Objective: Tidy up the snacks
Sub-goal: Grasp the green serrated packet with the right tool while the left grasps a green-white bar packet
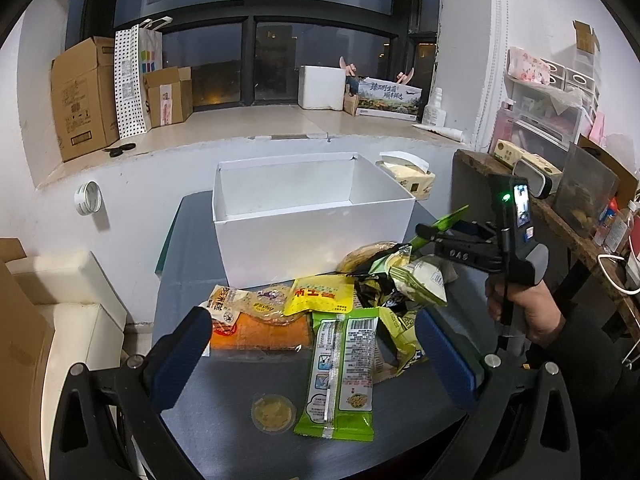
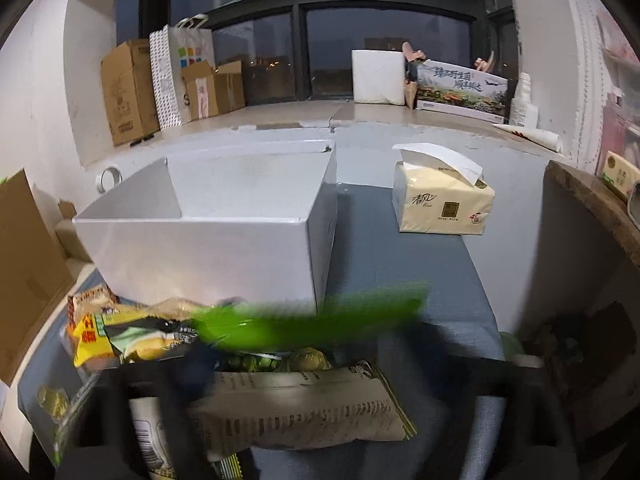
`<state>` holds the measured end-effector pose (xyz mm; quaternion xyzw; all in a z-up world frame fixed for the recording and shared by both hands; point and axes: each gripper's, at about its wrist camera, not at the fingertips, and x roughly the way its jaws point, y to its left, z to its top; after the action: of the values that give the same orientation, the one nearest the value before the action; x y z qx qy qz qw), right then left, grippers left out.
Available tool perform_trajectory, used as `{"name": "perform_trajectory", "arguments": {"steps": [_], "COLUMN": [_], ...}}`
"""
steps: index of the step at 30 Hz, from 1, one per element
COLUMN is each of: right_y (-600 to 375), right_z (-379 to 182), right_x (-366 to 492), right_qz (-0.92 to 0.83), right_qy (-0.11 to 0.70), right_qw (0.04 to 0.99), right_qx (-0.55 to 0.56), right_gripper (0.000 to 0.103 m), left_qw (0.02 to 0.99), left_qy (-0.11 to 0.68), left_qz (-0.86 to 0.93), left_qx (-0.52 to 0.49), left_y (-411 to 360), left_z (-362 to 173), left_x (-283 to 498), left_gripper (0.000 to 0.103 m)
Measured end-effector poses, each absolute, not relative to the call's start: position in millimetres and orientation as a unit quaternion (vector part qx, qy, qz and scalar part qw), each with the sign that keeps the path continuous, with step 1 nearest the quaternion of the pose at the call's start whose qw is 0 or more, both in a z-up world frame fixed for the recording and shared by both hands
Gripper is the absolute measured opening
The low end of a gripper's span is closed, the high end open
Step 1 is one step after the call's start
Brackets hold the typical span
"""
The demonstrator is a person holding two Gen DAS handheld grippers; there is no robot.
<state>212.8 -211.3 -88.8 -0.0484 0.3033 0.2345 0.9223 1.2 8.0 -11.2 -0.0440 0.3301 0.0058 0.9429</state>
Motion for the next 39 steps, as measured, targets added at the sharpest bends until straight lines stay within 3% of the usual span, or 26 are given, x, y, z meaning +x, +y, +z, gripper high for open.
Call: {"name": "perform_trajectory", "arguments": {"steps": [10, 17, 28, 30, 32, 39], "right_y": [-240, -265, -292, -291, -290, -287], "right_z": [-38, 0, 16, 15, 13, 9], "right_x": [191, 136, 79, 77, 78, 77], "right_qz": [0.240, 0.250, 0.275, 0.273, 0.275, 0.277], "right_qy": [0.254, 0.220, 0.203, 0.201, 0.206, 0.212], "right_qw": [0.937, 0.943, 0.939, 0.940, 0.939, 0.937], "right_qx": [-0.012, 0.004, 0.034, 0.032, 0.032, 0.033], "right_gripper": [0.074, 0.074, 0.074, 0.074, 0.074, 0.074], "left_qw": [0.929, 0.901, 0.843, 0.841, 0.845, 0.871], "left_qy": [0.367, 0.426, 0.520, 0.524, 0.516, 0.468], "left_qz": [-0.015, -0.067, -0.107, -0.104, -0.114, -0.139], "left_qx": [-0.046, -0.050, -0.087, -0.084, -0.084, -0.060], "left_y": [5, -10, -6, -7, -9, -25], "left_z": [-36, -79, -155, -160, -157, -124], "left_x": [11, 38, 89, 89, 86, 55], "left_gripper": [0.103, 0.103, 0.102, 0.074, 0.065, 0.065]}}
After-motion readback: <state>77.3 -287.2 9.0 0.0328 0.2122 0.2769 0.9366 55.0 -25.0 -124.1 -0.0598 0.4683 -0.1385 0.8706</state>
